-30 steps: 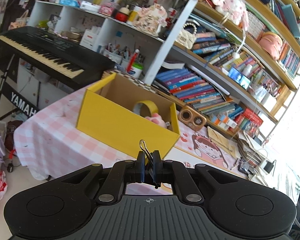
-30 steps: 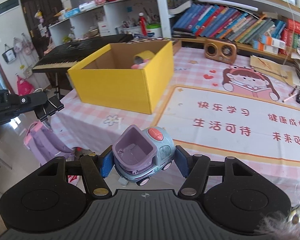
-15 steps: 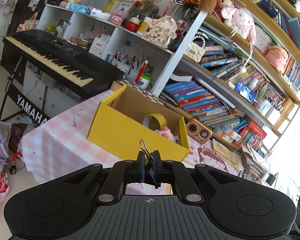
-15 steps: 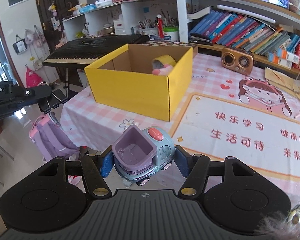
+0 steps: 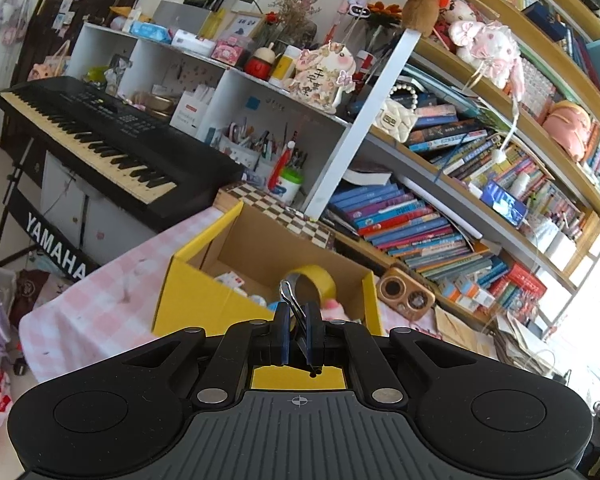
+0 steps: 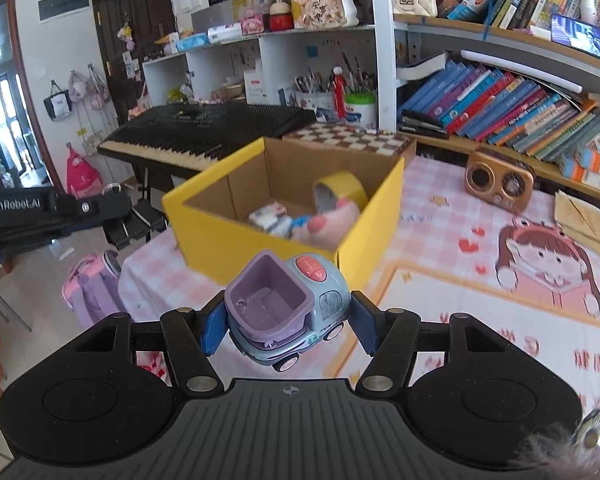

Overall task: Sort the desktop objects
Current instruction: 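Lower the clip and car into the yellow box and open both tools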

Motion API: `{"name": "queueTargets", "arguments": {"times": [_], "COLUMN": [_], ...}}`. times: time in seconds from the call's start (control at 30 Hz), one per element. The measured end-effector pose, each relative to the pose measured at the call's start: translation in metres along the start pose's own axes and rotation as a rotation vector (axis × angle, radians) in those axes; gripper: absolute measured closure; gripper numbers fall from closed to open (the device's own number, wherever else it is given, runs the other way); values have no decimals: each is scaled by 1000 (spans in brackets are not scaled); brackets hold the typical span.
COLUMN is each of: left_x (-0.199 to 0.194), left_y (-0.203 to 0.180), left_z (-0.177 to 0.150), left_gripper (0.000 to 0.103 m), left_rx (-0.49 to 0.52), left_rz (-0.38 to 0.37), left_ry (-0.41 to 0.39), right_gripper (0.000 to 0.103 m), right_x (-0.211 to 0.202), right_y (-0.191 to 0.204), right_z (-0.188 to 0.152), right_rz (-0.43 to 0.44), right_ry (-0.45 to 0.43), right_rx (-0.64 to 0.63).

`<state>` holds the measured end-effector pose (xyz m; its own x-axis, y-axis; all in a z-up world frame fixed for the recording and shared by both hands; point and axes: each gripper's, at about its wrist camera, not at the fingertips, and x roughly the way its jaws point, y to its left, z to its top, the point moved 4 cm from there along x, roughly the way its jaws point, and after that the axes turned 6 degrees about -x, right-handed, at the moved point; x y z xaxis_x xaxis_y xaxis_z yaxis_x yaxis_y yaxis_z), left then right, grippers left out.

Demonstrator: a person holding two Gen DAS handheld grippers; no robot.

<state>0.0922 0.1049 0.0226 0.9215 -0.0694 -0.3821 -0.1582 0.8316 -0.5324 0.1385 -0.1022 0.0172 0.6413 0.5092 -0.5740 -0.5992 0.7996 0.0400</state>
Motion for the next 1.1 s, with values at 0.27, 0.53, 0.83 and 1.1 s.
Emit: {"name": "queueTargets", "arguments": {"times": [0.27,0.53,0.83,1.1], "left_x": [63,133,179,193], "left_y": [-9,-9,-7,-14], "left_z": [18,20,-1,-10], "left_gripper": [97,97,100,100], "left_rx": [54,120,159,226], "left_rz": [60,154,215,235], "left_ry": [-4,60,178,237], "right_gripper": [43,43,43,43], "right_x": [44,108,172,213], "right_y": [-34,-55,-52,-50], "right_z": [54,101,121,118], "right_rz": [27,76,149,177], "right_ry": [-54,-41,60,170], "right_rx": [-21,-44,-80,-81]}}
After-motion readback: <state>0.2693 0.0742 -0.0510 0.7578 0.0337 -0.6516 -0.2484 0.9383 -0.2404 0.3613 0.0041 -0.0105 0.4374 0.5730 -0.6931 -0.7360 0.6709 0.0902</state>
